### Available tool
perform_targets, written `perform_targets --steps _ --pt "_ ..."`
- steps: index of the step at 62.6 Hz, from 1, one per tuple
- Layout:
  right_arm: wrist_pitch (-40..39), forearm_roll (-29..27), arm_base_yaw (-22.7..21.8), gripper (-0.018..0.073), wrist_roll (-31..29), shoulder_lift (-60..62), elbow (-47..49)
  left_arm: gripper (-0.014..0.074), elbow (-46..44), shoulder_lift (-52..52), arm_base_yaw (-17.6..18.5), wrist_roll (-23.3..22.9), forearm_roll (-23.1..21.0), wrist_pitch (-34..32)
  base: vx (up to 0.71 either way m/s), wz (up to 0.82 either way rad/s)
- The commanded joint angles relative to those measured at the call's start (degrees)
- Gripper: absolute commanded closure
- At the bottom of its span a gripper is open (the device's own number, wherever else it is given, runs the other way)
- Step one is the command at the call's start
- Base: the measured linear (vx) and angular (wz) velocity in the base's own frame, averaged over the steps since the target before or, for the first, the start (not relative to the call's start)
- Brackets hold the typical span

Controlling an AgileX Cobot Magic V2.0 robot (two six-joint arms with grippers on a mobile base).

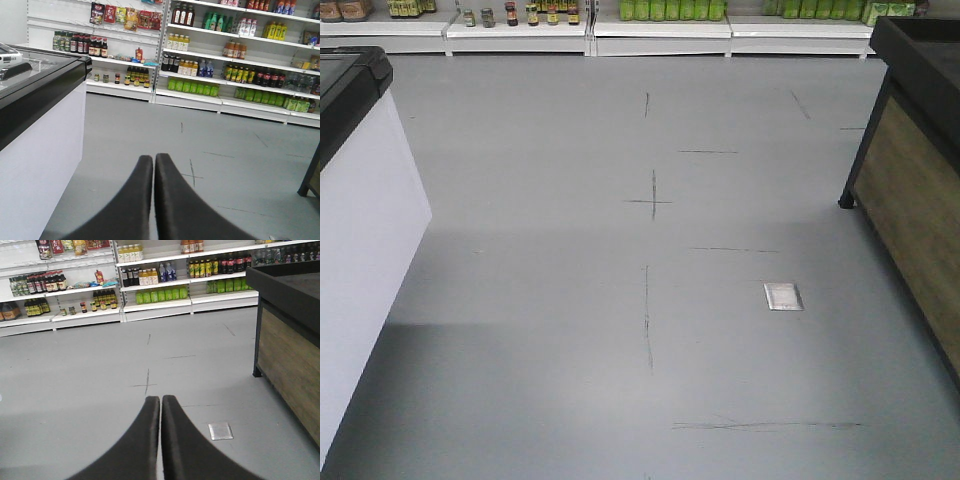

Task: Pick three apples into basket with both arms
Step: 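Drive the base forward along the aisle toward the fruit tables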

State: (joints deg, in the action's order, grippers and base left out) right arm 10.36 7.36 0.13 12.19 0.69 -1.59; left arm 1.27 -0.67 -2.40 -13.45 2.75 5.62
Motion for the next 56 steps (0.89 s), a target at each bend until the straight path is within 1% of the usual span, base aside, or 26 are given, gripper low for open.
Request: perform_targets --steps 1,56 --pt "-4.5 0.4 0.0 0.0564 -0.6 0.7 -0.8 0.0603 0.5 -0.9 0.1 -0.4 -0.5 -4.6 0.00 0.00" --pt "-4.5 0.4 0.0 0.0564 -0.6 0.7 -0.8 0.0603 0.5 -0.9 0.1 -0.4 -0.5 -4.6 0.00 0.00"
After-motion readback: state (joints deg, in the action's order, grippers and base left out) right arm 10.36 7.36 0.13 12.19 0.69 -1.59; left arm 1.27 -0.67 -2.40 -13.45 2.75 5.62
